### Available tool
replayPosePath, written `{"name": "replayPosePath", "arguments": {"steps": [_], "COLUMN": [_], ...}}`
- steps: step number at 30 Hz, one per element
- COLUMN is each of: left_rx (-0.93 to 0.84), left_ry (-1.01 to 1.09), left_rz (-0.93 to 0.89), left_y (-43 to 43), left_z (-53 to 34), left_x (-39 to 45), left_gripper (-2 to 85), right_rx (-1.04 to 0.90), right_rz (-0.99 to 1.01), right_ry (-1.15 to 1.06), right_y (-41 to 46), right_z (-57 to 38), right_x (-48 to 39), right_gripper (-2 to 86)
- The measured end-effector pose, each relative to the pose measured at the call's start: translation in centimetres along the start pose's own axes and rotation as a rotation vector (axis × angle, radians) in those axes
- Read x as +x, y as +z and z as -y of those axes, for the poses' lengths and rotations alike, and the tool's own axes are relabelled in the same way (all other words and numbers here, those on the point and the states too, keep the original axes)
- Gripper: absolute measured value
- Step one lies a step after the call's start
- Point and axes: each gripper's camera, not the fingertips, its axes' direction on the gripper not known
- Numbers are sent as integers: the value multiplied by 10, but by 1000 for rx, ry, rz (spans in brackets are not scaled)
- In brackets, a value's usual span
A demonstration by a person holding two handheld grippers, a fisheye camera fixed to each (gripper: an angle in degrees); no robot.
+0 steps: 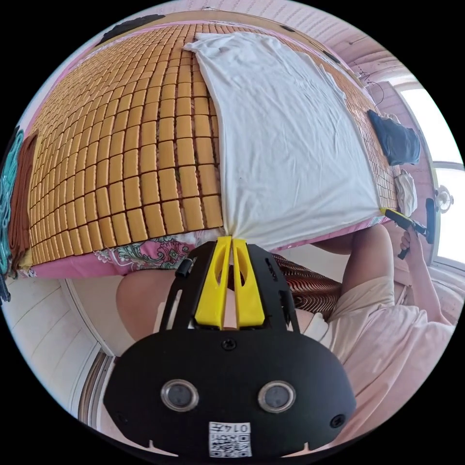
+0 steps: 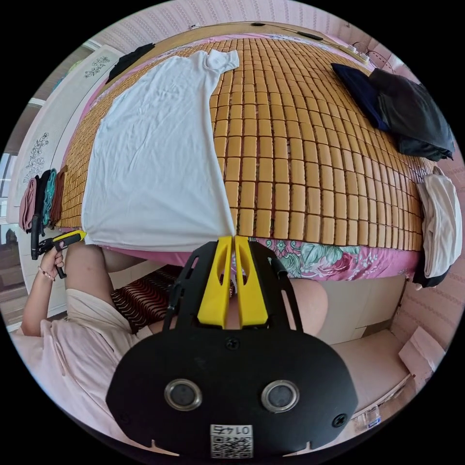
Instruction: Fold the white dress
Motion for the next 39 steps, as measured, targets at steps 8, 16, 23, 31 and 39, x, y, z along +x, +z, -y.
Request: {"name": "replayPosePath", "arguments": {"steps": [8, 16, 23, 31, 39], "left_rx": [-4, 200, 351, 327, 269], "left_ry": [25, 67, 315, 600, 720], "left_rz": [-19, -29, -82, -130, -81], "left_y": [4, -28, -29, -27, -2], "left_z": [-27, -15, 104, 264, 396], "left_x": [-2, 0, 48, 135, 258], "left_gripper": [-8, -5, -8, -8, 11], "right_rx": [-90, 108, 262, 256, 289], "right_rz": [38, -30, -19, 37, 86], "right_ry": [-46, -92, -65, 39, 96], "right_y": [-16, -86, -100, -87, -111], "right_z": [-20, 54, 201, 250, 219], "right_x": [-11, -30, -46, -32, -31], "right_gripper": [3, 54, 80, 20, 13]}}
